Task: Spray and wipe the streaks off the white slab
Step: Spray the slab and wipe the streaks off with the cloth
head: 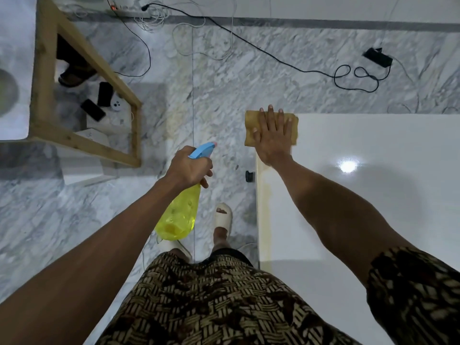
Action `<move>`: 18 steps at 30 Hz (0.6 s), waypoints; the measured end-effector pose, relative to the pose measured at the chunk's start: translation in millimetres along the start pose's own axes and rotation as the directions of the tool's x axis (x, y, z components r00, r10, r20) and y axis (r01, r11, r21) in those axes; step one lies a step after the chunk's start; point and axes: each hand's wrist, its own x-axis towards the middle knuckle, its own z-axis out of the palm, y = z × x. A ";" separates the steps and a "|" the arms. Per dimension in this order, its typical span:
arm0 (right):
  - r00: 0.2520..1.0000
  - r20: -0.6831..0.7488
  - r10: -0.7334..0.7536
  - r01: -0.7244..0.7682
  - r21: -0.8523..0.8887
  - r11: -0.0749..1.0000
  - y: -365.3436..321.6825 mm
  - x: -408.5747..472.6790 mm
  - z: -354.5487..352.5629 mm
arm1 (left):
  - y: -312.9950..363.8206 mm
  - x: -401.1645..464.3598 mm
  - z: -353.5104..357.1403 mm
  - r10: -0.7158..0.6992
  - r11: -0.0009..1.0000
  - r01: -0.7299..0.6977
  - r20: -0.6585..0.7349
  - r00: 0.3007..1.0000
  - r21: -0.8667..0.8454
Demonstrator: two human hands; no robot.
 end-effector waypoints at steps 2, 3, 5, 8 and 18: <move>1.000 -0.011 -0.007 0.007 -0.005 1.000 0.4 -11.4 4.6 | -2.6 -4.3 0.5 0.006 1.000 -0.006 -0.005 1.000 -0.002; 1.000 -0.008 -0.008 0.008 -0.005 1.000 0.8 -18.0 6.3 | -4.7 -6.7 0.7 0.006 1.000 -0.006 -0.006 1.000 -0.004; 1.000 -0.012 -0.010 0.010 0.002 1.000 1.1 -34.1 10.9 | -9.1 -13.3 1.8 0.009 1.000 -0.009 0.004 1.000 -0.009; 0.999 -0.024 -0.022 0.022 0.009 1.000 1.3 -58.6 18.5 | -15.8 -23.7 4.7 0.004 1.000 -0.004 0.018 1.000 0.013; 0.999 -0.033 0.019 -0.018 0.033 0.999 -0.3 -175.8 45.6 | -55.5 -90.2 30.2 0.058 0.989 -0.069 0.085 0.995 0.130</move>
